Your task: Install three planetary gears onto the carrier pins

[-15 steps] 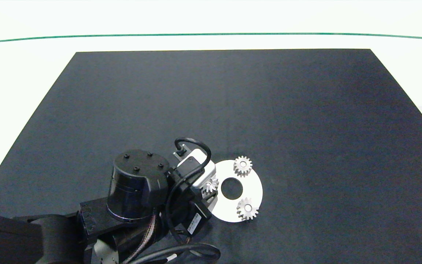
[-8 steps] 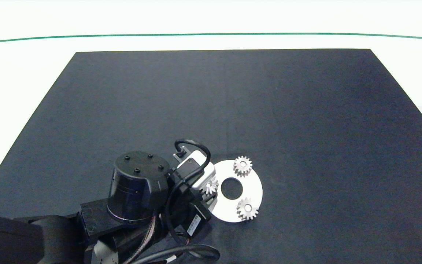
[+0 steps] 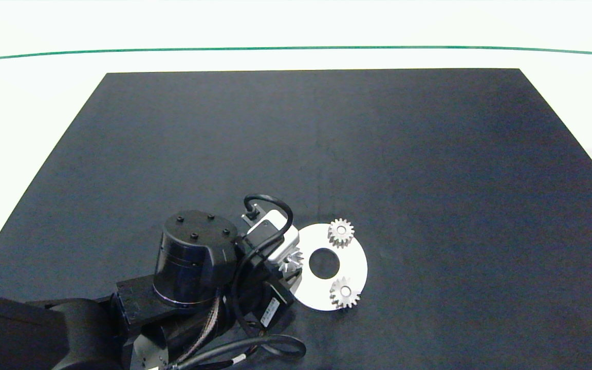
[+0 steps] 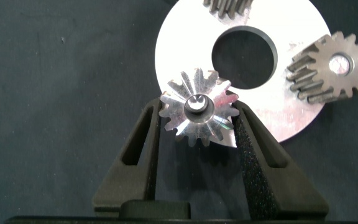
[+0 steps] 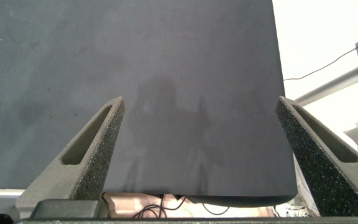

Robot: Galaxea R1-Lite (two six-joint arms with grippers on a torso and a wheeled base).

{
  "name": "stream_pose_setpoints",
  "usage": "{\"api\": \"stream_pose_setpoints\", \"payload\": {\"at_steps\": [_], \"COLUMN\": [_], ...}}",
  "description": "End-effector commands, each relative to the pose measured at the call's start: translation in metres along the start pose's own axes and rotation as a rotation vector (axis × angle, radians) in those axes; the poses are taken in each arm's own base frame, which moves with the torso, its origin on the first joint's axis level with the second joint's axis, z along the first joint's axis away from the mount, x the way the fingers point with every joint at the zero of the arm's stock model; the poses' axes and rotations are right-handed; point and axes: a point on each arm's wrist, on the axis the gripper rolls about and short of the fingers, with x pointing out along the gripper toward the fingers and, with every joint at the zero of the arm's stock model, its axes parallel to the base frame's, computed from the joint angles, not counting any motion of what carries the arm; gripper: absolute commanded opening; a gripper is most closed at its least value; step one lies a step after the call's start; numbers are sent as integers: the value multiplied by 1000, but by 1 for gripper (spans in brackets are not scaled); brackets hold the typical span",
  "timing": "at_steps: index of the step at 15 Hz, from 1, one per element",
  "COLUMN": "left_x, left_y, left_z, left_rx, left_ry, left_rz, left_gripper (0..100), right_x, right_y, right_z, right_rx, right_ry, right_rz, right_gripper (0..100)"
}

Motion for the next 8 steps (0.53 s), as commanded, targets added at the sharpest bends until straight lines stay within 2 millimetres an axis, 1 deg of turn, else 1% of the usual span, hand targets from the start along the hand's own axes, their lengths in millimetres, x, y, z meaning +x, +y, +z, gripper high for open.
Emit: {"api": "stream_pose_setpoints", "payload": {"at_steps": [1, 4, 8], "left_x": [1, 1, 1], "left_y": [1, 1, 0], "left_z": [3, 6, 4], "left_rx": [1, 1, 1], "left_ry": [-11, -23, -17], "left_rz": [4, 5, 3], "left_gripper": [13, 13, 13], "right_x": [0, 1, 0], "right_y": [0, 0, 0], "right_z": [0, -1, -1], "right_rx": [-4, -4, -4], "right_ry": [5, 6, 6], "right_rz": [-1, 0, 0], "right_gripper": [100, 100, 100]}}
